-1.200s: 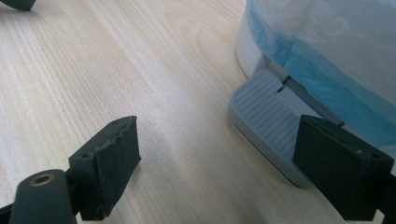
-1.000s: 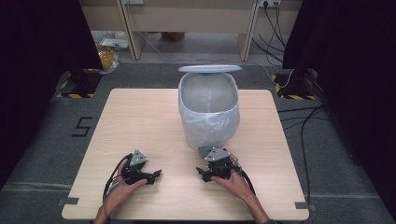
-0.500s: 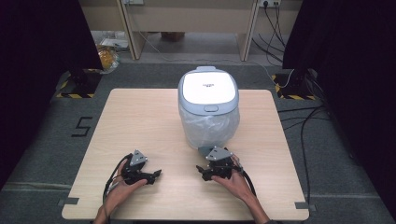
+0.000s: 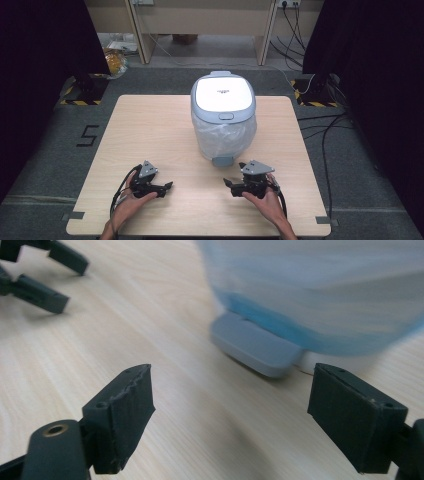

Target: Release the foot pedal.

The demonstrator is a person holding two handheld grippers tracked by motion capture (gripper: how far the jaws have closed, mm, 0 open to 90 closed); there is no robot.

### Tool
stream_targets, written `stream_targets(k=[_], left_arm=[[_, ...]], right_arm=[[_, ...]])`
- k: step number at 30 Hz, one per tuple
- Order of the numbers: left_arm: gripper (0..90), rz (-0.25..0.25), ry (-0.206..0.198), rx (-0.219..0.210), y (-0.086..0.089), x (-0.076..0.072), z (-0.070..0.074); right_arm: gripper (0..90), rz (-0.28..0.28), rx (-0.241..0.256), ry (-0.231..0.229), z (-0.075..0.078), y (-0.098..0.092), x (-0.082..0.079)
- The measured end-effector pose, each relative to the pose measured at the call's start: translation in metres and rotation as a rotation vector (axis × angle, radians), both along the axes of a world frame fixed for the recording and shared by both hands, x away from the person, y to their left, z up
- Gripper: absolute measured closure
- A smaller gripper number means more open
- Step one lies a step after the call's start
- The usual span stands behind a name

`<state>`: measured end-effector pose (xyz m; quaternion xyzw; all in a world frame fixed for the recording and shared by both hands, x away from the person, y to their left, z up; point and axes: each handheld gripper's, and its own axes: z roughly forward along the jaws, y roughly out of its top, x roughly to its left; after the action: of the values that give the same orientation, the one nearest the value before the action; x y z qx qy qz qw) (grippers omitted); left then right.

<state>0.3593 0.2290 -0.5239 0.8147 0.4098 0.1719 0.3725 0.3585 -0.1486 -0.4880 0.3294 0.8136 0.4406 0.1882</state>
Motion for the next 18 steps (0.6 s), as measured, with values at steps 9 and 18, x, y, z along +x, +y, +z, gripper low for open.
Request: stream_targets(k=[9, 18], left_arm=[[15.2, 0.002, 0.000, -0.001, 0.000, 0.000, 0.000], [15.2, 0.002, 0.000, -0.001, 0.000, 0.000, 0.000]], right_arm=[[18.1, -0.158, 0.012, -0.004, -0.003, -0.047, -0.012], [17.7, -0.217, 0.006, 0.044, -0.018, -0.071, -0.025]])
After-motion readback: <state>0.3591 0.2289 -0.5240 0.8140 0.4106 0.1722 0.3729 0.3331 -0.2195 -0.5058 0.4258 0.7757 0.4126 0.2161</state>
